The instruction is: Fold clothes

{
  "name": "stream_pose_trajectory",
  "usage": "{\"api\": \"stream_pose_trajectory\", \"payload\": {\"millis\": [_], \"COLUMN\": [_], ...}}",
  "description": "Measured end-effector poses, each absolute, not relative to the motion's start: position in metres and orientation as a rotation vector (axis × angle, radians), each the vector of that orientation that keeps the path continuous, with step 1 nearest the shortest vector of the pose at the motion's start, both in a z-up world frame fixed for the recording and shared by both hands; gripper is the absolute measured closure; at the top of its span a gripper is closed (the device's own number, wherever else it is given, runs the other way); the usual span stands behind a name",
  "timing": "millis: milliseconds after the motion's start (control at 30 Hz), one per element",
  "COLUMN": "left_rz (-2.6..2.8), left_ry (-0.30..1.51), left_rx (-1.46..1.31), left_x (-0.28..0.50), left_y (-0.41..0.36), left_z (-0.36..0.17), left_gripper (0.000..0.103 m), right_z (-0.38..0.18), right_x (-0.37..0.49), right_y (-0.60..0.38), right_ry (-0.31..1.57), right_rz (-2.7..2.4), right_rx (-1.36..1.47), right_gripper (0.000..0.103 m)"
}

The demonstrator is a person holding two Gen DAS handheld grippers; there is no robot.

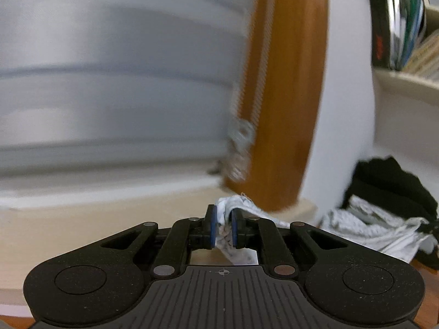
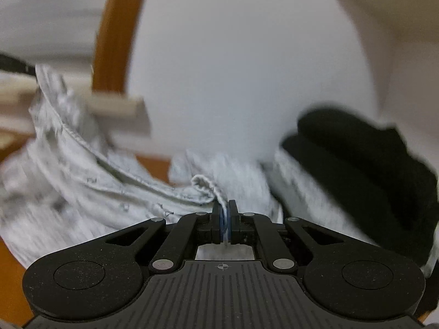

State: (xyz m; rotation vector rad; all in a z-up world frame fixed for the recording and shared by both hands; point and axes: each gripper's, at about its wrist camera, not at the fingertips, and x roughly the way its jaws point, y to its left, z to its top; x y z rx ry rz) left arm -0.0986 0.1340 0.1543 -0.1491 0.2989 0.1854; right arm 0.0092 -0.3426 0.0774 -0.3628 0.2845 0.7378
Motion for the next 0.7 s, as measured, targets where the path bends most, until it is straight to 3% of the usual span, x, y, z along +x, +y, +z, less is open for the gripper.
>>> {"api": "stream_pose_trajectory", "payload": {"millis": [267,533,600,700], "left_rz": [0.418,0.432,0.409,0.363], "left_ry": [0.186,0.314,0.349,0.416], "left_rx": [-0.17,-0.2,-0.187,-0.182], "left_x": [-0.209,-0.289,-0.292,-0.281], "left_y": [0.216,0.269,0.266,0.254], "left_z": [0.194,0.163,0.147,0.121], "left_gripper": [0.103,0.103,0.101,0.084], "right_z": [0.147,0.163,0.161,0.155], "right_x": [-0.037,-0.098,-0.097,-0.098], "right_y": [-0.29,-0.21,-0.196,-0.188], "right_ry": [0.205,0.143,0.156,0.157], "right_rz": [0.873,1.014,1.016,0.997], "right_rx": [-0.396,-0.519,-0.528,-0.54], "right_gripper": [0.098,0.098,0.098,0.098]}}
